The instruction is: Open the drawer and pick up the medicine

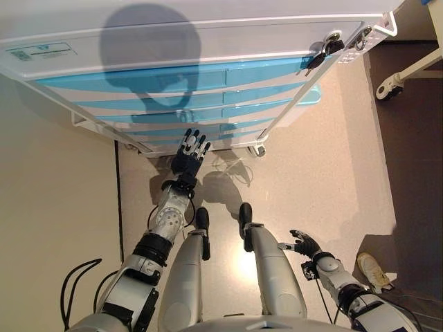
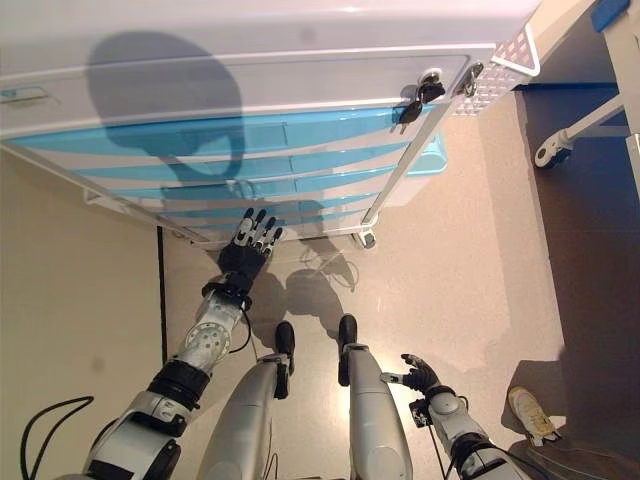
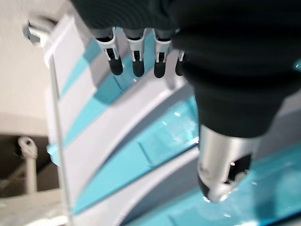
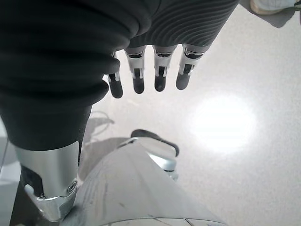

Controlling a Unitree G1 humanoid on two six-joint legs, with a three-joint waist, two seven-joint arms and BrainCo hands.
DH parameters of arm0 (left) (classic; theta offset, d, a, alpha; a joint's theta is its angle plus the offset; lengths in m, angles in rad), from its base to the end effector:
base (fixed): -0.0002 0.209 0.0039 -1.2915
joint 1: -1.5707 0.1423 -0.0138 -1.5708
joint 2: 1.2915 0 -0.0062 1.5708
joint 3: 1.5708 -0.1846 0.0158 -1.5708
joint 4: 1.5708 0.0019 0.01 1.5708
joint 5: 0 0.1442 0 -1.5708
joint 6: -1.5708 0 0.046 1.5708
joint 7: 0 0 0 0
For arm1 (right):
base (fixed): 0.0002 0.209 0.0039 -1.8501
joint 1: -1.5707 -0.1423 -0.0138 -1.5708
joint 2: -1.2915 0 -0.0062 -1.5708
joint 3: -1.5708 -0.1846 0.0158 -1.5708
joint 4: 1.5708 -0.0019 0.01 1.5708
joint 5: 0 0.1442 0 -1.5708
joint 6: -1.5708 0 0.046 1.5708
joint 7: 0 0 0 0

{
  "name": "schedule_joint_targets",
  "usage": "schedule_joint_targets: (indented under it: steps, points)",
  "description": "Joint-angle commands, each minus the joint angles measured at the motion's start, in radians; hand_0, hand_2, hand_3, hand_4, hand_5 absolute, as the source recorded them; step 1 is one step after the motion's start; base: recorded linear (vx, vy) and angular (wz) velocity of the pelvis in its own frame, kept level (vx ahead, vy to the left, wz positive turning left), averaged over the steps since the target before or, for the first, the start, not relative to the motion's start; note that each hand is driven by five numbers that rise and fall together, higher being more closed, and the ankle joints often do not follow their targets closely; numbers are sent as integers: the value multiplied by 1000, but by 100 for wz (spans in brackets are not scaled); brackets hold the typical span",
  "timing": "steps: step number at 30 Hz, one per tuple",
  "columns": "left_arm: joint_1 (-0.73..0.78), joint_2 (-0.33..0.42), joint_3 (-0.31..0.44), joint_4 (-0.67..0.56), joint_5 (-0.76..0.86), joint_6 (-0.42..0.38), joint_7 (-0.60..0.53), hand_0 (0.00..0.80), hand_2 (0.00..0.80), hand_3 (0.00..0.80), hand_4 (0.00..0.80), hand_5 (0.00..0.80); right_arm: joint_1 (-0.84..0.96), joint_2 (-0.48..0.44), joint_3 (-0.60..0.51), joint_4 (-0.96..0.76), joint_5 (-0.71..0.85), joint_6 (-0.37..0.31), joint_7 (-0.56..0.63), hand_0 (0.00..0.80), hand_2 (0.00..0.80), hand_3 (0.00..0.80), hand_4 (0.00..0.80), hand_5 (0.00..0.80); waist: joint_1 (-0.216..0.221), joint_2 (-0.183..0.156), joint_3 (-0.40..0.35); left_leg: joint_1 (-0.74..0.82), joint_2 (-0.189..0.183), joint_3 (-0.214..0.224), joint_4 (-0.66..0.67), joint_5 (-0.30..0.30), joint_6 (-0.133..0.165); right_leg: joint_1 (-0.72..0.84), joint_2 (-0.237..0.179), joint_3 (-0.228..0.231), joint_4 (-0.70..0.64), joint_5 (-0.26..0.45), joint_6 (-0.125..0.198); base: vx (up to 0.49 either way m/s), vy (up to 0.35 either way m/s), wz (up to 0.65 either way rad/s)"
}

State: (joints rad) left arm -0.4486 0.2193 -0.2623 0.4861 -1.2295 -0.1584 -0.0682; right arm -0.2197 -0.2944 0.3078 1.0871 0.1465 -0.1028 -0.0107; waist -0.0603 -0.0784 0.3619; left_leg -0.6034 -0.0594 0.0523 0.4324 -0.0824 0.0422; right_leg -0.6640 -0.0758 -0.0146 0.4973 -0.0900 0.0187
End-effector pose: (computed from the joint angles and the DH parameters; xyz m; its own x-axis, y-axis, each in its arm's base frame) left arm 0.2888 0.1412 0.0559 0.9863 -0.1588 0.0452 0.1347 0.6158 -0.7763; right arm 0.1776 -0.2149 -0.0827 0.7023 -0.0679 -0.7087 -0.1766 0.9477 -0.2658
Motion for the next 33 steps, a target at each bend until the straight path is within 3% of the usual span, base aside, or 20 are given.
schedule_joint_targets:
  steps: [1,9,23,25,26,27,33]
  points:
    - [0,-15,-19,-66,62,7,-27,0,0,0,0,0,48,-47,14,-18,-27,6,-12,0,0,0,0,0,-4,16,-28,-13,-32,-16,-4,-29,14,1,-9,14,-93,108,46,0,0,0]
    - [-18,-32,-4,-61,37,6,-19,0,0,0,0,0,52,-48,12,-11,-29,8,-11,0,0,0,0,0,-6,17,-30,-12,-29,-14,-7,-28,11,1,-10,13,-94,109,46,0,0,0]
    - [-171,-63,101,-70,-56,-112,78,0,0,0,0,0,54,-37,32,-7,-18,9,-17,0,0,0,0,0,-12,-1,-33,-15,-25,-21,-7,-32,6,-2,-9,11,-88,102,49,0,0,0]
    - [-204,-54,120,-90,-65,-143,94,0,0,0,0,0,51,-36,38,-5,-15,10,-15,0,0,0,0,0,-14,-6,-30,-27,-26,-13,-11,-1,10,-12,-16,5,-95,130,43,-51,-4,0]
    - [-209,-53,124,-105,-67,-152,97,0,0,0,0,0,53,-36,39,-4,-16,10,-15,0,0,0,0,0,-11,-2,-35,-13,-25,-23,-9,-31,5,-2,-12,9,-85,102,49,-103,-7,0]
    - [-210,-53,124,-107,-66,-152,97,0,0,0,0,0,52,-36,38,-4,-15,10,-15,0,0,0,0,0,-13,-6,-31,-26,-26,-13,-12,-1,10,-11,-17,5,-95,130,43,0,0,0]
    - [-235,-44,139,-211,-80,-192,98,0,0,0,0,0,56,-35,46,11,-18,11,-5,0,0,0,0,0,-5,-4,-28,-11,-29,-22,-26,7,7,1,-21,-3,-93,129,42,-16,-3,1]
